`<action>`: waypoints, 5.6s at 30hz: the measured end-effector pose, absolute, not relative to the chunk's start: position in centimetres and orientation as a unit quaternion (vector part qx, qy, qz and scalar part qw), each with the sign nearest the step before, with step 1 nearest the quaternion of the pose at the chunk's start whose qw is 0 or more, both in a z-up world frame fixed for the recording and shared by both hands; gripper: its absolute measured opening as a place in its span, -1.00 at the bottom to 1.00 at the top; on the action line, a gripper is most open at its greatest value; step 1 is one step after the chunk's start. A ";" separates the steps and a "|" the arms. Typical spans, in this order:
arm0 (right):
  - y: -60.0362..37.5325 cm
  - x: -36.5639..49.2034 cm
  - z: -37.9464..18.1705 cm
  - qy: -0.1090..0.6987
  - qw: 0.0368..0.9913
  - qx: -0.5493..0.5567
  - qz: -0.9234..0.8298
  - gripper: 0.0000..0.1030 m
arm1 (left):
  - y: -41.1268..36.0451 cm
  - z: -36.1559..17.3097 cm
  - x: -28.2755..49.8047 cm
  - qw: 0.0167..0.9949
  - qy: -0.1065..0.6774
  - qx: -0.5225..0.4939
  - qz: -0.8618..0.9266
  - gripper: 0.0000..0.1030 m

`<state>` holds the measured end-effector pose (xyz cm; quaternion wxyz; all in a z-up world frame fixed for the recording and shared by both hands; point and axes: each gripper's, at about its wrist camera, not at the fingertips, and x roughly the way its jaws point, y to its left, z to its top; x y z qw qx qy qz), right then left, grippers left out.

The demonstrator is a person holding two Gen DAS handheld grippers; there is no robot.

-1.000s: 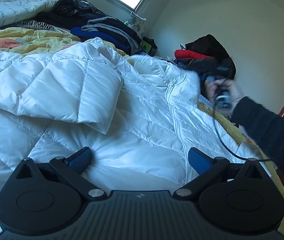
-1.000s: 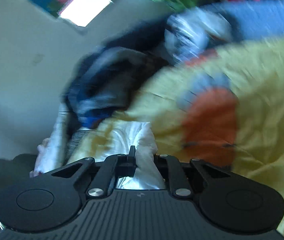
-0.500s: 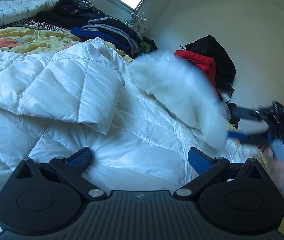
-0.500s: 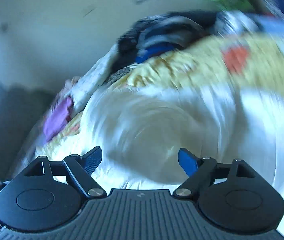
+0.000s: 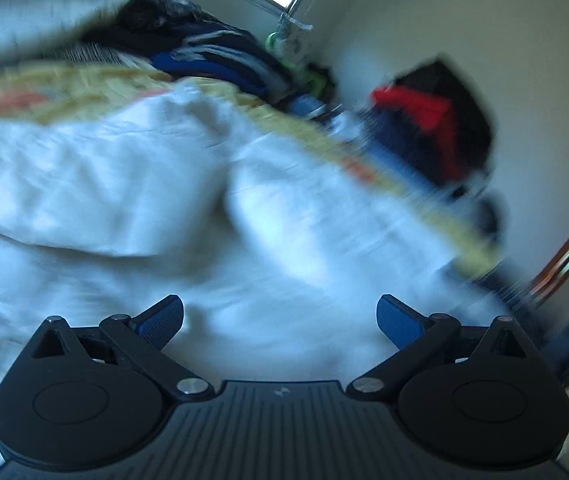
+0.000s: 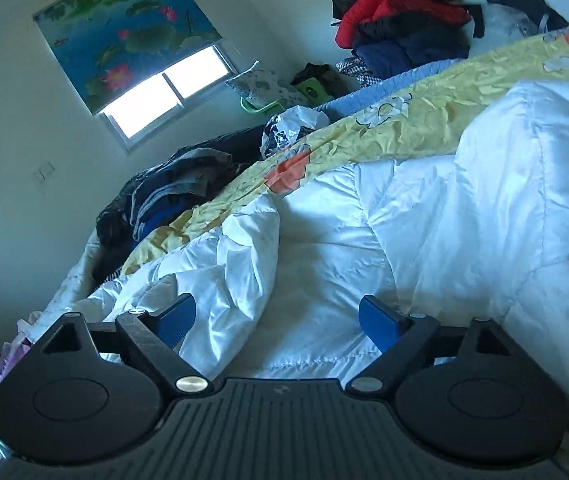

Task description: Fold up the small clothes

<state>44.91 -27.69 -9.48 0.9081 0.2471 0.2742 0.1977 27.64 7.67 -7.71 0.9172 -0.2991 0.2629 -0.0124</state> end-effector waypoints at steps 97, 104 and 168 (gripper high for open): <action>-63.1 35.4 -10.9 0.150 0.816 0.543 -0.130 -0.83 | -3.3 -10.7 39.2 0.945 0.320 -0.050 -0.040 0.95; -66.5 34.5 -5.6 0.117 0.848 0.498 -0.138 -0.83 | -2.9 -10.8 39.1 0.945 0.317 -0.063 -0.045 0.96; -29.3 29.1 -9.4 0.196 0.915 0.259 0.241 -0.72 | -8.1 -6.9 39.5 0.868 0.437 -0.202 -0.124 0.42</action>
